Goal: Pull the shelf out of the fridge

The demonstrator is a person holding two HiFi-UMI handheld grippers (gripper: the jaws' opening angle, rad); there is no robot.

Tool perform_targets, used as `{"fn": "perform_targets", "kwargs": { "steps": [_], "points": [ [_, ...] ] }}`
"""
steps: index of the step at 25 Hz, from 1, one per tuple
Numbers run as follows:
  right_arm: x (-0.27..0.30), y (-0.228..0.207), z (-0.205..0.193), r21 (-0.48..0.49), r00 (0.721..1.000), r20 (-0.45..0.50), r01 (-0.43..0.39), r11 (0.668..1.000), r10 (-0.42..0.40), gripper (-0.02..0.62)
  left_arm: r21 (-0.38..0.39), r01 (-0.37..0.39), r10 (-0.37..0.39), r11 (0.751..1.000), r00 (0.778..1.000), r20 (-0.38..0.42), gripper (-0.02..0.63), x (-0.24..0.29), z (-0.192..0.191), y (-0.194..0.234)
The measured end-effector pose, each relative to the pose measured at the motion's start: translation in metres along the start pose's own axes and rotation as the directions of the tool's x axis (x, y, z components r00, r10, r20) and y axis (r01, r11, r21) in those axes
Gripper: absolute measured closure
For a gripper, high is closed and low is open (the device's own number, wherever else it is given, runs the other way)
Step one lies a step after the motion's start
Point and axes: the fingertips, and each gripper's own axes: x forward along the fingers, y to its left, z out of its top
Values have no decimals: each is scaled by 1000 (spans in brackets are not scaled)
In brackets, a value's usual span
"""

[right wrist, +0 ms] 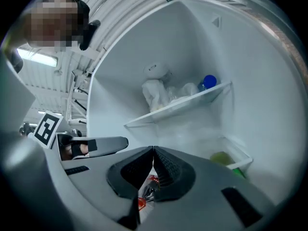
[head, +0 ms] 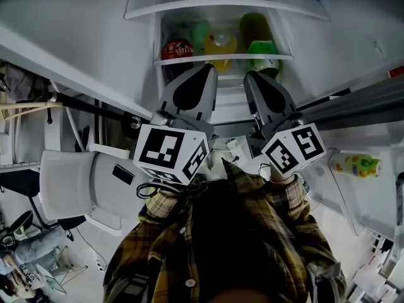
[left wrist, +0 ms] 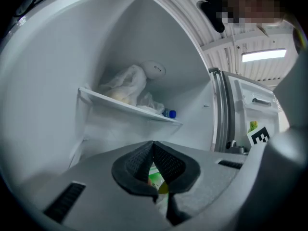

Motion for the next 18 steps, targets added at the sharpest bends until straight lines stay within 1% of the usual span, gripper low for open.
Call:
{"fn": "perform_targets", "kwargs": {
  "steps": [5,10,15,16,18],
  "points": [
    [8,-8,-14,94,999,-28,-26,995,29,576,-47,-3,1,999,999,-41,603,5,-14,6],
    [16,-12,-27,189,998,-36,-50,981,57,575,-105,4,-12,994,997,-79,603,8,-31,13],
    [20,-20,-36,264,998,-31,-52,963,62,569,-123,-1,-12,992,995,-98,603,8,-39,16],
    [21,-21,-38,281,997,-34,-53,958,66,559,-123,-3,-10,992,995,-101,603,8,-40,17],
    [24,-23,-41,316,996,-42,-58,947,75,515,-124,-5,-8,992,994,-105,603,8,-41,18]
  ]
}}
